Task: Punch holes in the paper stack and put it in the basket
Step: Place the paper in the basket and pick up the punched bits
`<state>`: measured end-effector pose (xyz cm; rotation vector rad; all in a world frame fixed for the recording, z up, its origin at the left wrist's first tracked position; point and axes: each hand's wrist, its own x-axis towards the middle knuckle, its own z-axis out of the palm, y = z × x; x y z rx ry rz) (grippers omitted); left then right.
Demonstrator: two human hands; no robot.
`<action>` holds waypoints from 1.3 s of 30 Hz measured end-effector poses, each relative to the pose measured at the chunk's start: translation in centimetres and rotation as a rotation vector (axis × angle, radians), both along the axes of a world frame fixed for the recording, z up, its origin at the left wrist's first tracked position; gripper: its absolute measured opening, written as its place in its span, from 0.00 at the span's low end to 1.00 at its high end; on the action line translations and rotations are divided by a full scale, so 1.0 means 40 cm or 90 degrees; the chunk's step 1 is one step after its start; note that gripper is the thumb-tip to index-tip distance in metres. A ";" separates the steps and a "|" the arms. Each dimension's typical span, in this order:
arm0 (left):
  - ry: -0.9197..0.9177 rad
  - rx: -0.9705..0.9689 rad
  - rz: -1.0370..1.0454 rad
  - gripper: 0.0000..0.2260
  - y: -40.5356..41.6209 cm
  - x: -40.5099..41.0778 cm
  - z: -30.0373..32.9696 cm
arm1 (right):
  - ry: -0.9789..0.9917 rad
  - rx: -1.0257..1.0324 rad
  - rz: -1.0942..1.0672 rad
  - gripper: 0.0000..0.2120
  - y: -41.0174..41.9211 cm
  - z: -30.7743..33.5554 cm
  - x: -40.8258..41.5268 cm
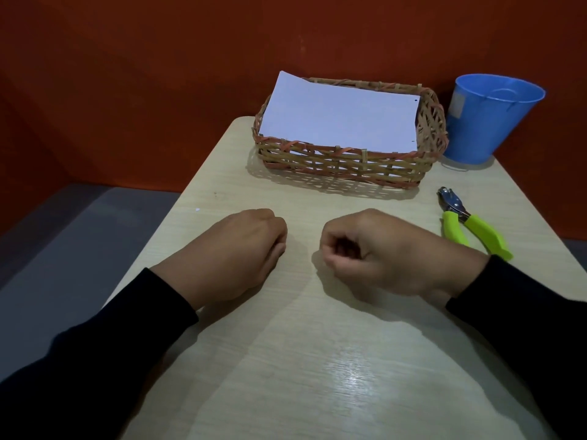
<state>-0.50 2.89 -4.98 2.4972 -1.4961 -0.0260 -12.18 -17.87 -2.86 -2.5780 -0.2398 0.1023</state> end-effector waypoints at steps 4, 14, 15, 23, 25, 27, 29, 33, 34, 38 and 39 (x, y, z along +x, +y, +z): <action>-0.025 0.049 0.002 0.09 -0.005 -0.011 0.003 | 0.044 0.078 -0.040 0.08 -0.032 0.008 -0.005; 0.005 0.000 -0.023 0.08 0.004 0.002 -0.024 | 0.070 0.223 -0.048 0.08 -0.051 -0.014 0.004; 0.044 -0.035 -0.018 0.08 0.010 0.007 -0.021 | 0.069 0.245 -0.053 0.08 -0.055 -0.016 0.006; 0.190 -0.162 0.080 0.05 0.038 0.046 0.000 | 0.020 0.159 -0.026 0.04 -0.058 -0.023 0.006; 0.155 -0.170 0.053 0.02 0.037 0.045 -0.003 | -0.037 0.072 -0.006 0.02 -0.054 -0.025 0.004; 0.139 -0.172 0.034 0.02 0.036 0.045 -0.004 | -0.079 0.008 0.017 0.01 -0.050 -0.029 0.005; 0.128 -0.167 0.029 0.03 0.032 0.044 -0.005 | -0.085 -0.020 0.023 0.02 -0.043 -0.033 0.009; 0.116 -0.155 0.024 0.04 0.021 0.040 0.000 | -0.082 -0.045 0.015 0.02 -0.028 -0.029 0.014; 0.109 -0.147 0.023 0.03 0.018 0.039 0.004 | -0.074 -0.052 0.009 0.03 -0.023 -0.025 0.016; 0.032 -0.082 -0.001 0.02 0.006 0.025 0.018 | -0.041 -0.127 0.009 0.05 -0.001 -0.009 0.022; 0.005 -0.074 -0.016 0.02 0.003 0.021 0.017 | -0.039 -0.148 0.012 0.06 0.005 -0.005 0.022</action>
